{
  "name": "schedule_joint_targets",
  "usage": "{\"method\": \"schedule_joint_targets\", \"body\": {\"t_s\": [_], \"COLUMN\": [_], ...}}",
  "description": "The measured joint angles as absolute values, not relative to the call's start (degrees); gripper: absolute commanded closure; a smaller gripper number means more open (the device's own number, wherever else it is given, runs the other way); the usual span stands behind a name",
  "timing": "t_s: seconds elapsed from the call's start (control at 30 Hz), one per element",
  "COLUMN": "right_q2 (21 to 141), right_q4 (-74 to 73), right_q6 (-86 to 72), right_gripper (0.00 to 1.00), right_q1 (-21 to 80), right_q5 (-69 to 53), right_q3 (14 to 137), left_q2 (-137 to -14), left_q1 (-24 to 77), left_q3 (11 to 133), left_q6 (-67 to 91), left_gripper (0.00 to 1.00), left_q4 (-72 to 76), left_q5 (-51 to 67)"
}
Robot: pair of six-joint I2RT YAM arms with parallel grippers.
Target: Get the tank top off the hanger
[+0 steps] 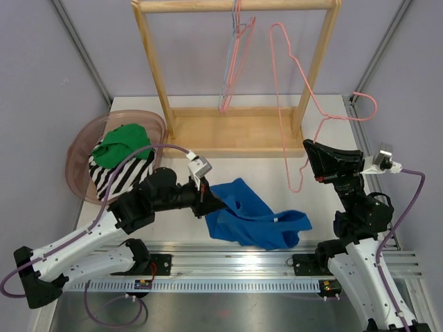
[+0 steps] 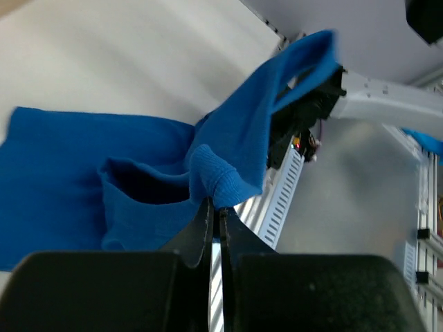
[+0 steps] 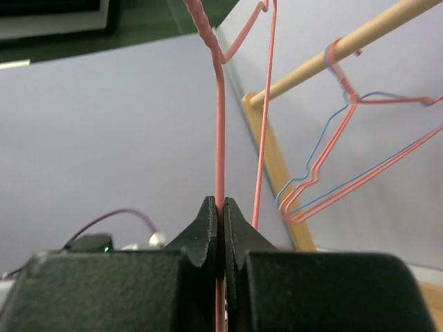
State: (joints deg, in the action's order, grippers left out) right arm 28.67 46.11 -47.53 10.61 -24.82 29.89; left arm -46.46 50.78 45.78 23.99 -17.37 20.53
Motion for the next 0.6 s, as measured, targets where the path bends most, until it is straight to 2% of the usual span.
{"method": "schedule_joint_targets", "body": {"t_s": [0.1,0.27,0.3,0.37,0.4,0.43,0.47,0.5,0.53,0.6], "right_q2": [29.5,28.7,28.7,28.5,28.6,29.0,29.9,31.6,34.0,38.9], "right_q4": [46.5,27.5,23.5,17.1,14.3,11.1,7.7,3.7,0.6,-3.9], "right_q6": [-45.5,-38.2,-36.5,-33.6,-32.3,-31.0,-29.8,-28.7,-27.7,-26.0], "right_gripper": [1.00,1.00,1.00,1.00,1.00,1.00,1.00,1.00,1.00,1.00], "right_q1": [10.6,10.6,10.6,10.6,10.6,10.6,10.6,10.6,10.6,10.6], "right_q5": [-18.9,-13.3,-12.5,-11.1,-10.5,-10.0,-9.7,-9.4,-9.2,-8.8], "right_q3": [29.5,37.7,39.9,43.2,44.7,46.3,48.4,51.3,54.5,60.4], "left_q2": [-47.8,-48.1,-48.0,-47.4,-46.9,-46.5,-46.0,-45.6,-45.3,-45.1], "left_q1": [55.9,57.1,57.0,57.0,57.1,57.0,57.0,57.0,57.0,57.0], "left_q3": [46.0,48.5,49.1,49.6,49.8,49.9,50.2,50.6,51.3,53.5], "left_q6": [23.9,26.4,27.1,28.1,28.4,28.6,28.7,28.5,28.7,29.0], "left_gripper": [1.00,1.00,0.94,0.74,0.69,0.59,0.32,0.21,0.02,0.01], "left_q4": [-18.3,-26.3,-28.2,-31.0,-32.4,-33.5,-34.9,-36.3,-37.8,-41.1], "left_q5": [17.6,0.8,-2.7,-8.1,-9.9,-11.2,-12.6,-13.8,-14.8,-16.9]}}
